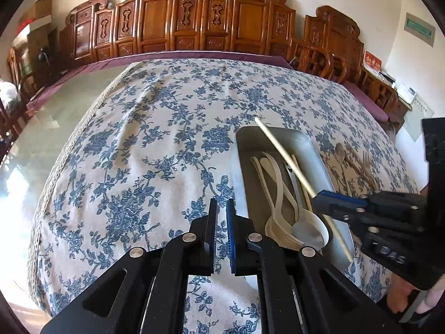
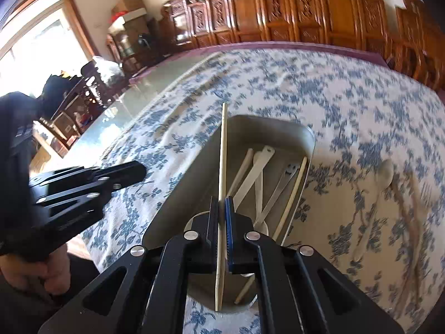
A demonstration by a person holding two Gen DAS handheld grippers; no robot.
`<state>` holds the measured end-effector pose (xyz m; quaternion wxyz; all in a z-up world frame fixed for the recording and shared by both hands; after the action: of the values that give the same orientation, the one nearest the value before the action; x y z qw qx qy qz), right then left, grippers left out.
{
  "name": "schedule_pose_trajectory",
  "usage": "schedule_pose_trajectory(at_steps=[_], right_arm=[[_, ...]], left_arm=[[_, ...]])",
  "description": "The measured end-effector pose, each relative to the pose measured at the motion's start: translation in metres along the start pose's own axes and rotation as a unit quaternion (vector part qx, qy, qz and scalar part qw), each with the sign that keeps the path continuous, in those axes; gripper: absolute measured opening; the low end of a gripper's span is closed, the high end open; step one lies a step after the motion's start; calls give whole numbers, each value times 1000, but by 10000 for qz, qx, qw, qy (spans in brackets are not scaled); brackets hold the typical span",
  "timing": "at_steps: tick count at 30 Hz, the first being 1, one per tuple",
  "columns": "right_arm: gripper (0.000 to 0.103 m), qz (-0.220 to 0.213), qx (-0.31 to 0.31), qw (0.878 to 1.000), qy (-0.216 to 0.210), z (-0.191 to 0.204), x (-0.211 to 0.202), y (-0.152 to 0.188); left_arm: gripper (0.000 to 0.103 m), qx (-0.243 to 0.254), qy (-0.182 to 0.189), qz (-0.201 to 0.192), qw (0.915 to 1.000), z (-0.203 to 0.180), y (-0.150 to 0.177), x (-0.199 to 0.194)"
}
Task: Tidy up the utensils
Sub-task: 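Lower the wooden chopstick into the grey tray and open the right tool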
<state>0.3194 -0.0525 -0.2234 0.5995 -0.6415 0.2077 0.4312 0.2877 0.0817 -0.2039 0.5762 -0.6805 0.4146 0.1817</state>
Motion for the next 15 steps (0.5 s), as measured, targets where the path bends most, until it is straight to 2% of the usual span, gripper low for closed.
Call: schedule_pose_trajectory(at_steps=[7,15], right_arm=[[6,227,110,9997,52,4,22,2],[8,44,25,10000,-35,2,15,4]], left_arm=[[5,-82,4,-19,10000,4,0,0],[5,-52,-17,19,10000,1,1,3]])
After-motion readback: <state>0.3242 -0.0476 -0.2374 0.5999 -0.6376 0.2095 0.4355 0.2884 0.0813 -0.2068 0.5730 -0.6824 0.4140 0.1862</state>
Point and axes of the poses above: each gripper's, at about its wrist camera, not at the fingertips, and x roughly the way its jaws point, z to its left, y to its underside, the point moved 1 cm from there along x, roughly the way its jaws point, and after that the axes turned 14 degrees about y, right-handed, at the moved point
